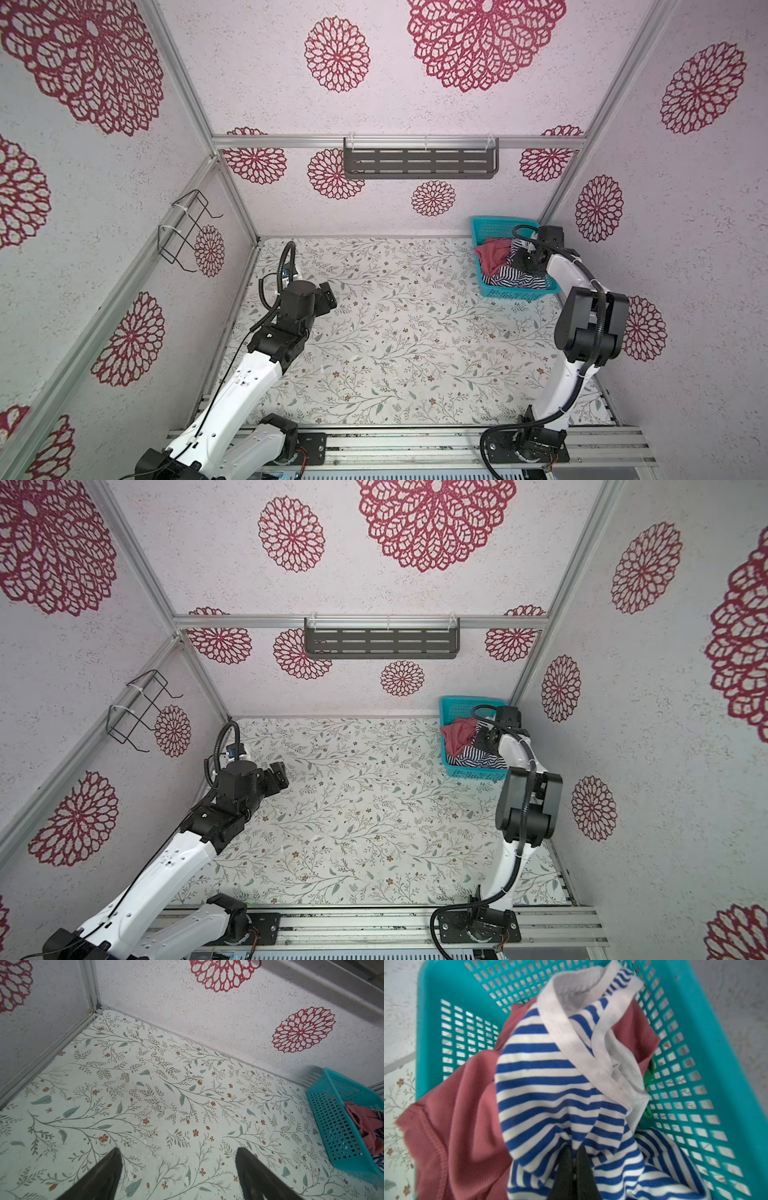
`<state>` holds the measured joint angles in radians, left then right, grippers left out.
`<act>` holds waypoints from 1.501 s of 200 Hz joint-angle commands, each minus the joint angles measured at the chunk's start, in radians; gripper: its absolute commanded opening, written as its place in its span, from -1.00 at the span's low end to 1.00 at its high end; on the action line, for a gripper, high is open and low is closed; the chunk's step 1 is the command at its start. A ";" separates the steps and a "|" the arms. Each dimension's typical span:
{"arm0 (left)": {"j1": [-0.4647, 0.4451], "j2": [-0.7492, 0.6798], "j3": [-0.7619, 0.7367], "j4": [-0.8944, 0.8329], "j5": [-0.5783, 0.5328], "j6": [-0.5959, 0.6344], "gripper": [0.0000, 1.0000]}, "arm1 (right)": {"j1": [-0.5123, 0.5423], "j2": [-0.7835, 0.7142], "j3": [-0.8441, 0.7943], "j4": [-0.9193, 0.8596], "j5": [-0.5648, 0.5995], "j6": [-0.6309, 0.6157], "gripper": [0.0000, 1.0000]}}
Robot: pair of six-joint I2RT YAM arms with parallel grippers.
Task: Fold and stack the tank tops
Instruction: 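Reach the right gripper into the teal basket and grasp the striped tank top, then lift the striped tank top out of the basket and drop it onto the mat, then grasp the tank top edges with the left gripper while the right gripper grasps another edge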
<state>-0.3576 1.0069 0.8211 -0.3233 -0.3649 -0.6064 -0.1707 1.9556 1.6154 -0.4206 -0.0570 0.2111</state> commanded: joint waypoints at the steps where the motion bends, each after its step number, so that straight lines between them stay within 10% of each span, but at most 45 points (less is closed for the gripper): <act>1: -0.008 -0.013 0.048 -0.011 -0.008 -0.010 0.76 | 0.023 -0.162 0.065 -0.056 0.041 -0.032 -1.00; 118: -0.009 0.046 0.293 -0.057 0.100 0.152 0.63 | 0.623 -0.350 0.531 -0.323 0.158 -0.204 -1.00; 169: -0.002 0.033 0.189 -0.042 0.164 0.060 0.60 | 0.764 -0.184 0.676 -0.314 -0.164 -0.144 -1.00; 199: 0.047 0.009 0.145 -0.106 0.159 0.041 0.51 | 0.742 -0.069 0.603 -0.283 -0.180 -0.078 -0.99; 233: 0.096 0.039 0.097 -0.179 0.164 0.039 0.42 | 0.619 0.017 0.477 -0.315 -0.014 -0.055 0.32; 265: 0.076 0.114 0.054 -0.180 0.252 -0.036 0.29 | 0.590 -0.104 0.197 -0.270 0.076 -0.055 0.31; 300: 0.034 0.146 -0.065 -0.067 0.341 -0.210 0.10 | 0.716 -0.224 -0.105 -0.194 -0.009 0.017 -0.12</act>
<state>-0.2985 1.1431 0.8204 -0.4610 -0.1062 -0.6632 0.4068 1.8759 1.6032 -0.6926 -0.0235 0.1669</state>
